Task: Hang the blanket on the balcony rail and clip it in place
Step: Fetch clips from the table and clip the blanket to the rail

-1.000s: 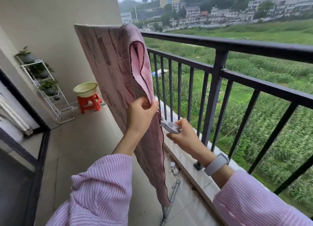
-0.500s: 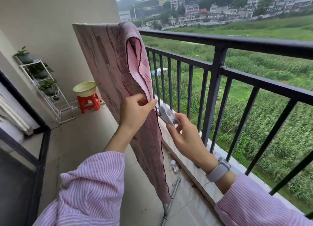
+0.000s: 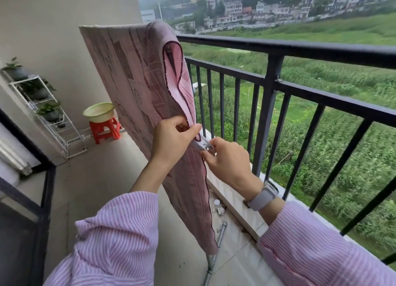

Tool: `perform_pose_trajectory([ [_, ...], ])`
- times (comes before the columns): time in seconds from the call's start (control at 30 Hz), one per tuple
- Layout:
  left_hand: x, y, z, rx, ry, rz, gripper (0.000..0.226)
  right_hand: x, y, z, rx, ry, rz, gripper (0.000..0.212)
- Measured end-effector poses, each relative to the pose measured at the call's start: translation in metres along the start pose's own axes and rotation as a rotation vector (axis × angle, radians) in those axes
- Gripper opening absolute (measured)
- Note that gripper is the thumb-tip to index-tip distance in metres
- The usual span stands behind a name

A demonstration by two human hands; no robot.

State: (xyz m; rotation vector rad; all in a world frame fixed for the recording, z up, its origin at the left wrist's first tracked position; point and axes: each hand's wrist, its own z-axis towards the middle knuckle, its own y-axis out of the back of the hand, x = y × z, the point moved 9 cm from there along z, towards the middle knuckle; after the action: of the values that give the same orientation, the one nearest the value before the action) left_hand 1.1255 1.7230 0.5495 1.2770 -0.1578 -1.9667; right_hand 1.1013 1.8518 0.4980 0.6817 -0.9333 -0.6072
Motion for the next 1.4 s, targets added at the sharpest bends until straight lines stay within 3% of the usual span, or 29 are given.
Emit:
perform_pose_trajectory([
  [0.07, 0.000, 0.000, -0.002, 0.015, -0.025, -0.020, 0.036, 0.000, 0.000, 0.000, -0.023, 0.021, 0.041, 0.026],
  [0.17, 0.009, -0.001, -0.015, 0.013, -0.054, -0.152, 0.004, -0.014, -0.010, -0.016, 0.008, 0.024, 0.143, 0.057],
  [0.23, 0.030, -0.010, -0.034, -0.003, -0.031, -0.196, 0.016, -0.033, -0.022, -0.036, 0.051, -0.024, 0.239, 0.067],
  [0.3, 0.058, -0.029, -0.059, 0.036, 0.012, -0.155, 0.026, -0.061, -0.035, -0.060, 0.049, -0.119, 0.272, 0.060],
  [0.37, 0.084, -0.062, -0.086, 0.178, 0.046, -0.079, 0.031, -0.093, -0.045, -0.091, 0.011, -0.261, 0.238, 0.051],
  [0.43, 0.099, -0.106, -0.118, 0.423, 0.026, -0.030, 0.040, -0.119, -0.054, -0.131, 0.000, -0.423, 0.184, 0.047],
  [0.53, 0.102, -0.168, -0.182, 0.800, -0.170, 0.083, 0.059, -0.145, -0.063, -0.211, -0.019, -0.709, 0.133, 0.045],
  [0.7, 0.075, -0.229, -0.306, 1.232, -0.438, 0.148, 0.062, -0.157, -0.047, -0.395, -0.132, -1.183, 0.026, 0.045],
  [0.87, 0.022, -0.241, -0.461, 1.579, -0.726, 0.060, 0.043, -0.108, -0.010, -0.590, -0.432, -1.630, -0.163, 0.032],
  [0.93, 0.009, -0.239, -0.524, 1.694, -0.845, 0.020, 0.044, -0.092, -0.005, -0.645, -0.415, -1.790, -0.293, 0.034],
  [1.03, -0.003, -0.234, -0.601, 1.815, -0.990, 0.052, 0.047, -0.081, -0.013, -0.701, -0.149, -1.939, -0.392, 0.048],
  [1.1, -0.001, -0.231, -0.641, 1.874, -1.118, 0.136, 0.051, -0.078, -0.019, -0.731, -0.082, -2.009, -0.399, 0.052],
  [1.27, 0.014, -0.229, -0.686, 1.829, -1.477, 0.326, 0.060, -0.079, -0.017, -0.770, -0.162, -2.053, -0.392, 0.025],
  [1.4, 0.016, -0.234, -0.681, 1.891, -1.444, 0.284, 0.056, -0.090, -0.013, -0.765, -0.190, -1.968, -0.372, 0.014],
])
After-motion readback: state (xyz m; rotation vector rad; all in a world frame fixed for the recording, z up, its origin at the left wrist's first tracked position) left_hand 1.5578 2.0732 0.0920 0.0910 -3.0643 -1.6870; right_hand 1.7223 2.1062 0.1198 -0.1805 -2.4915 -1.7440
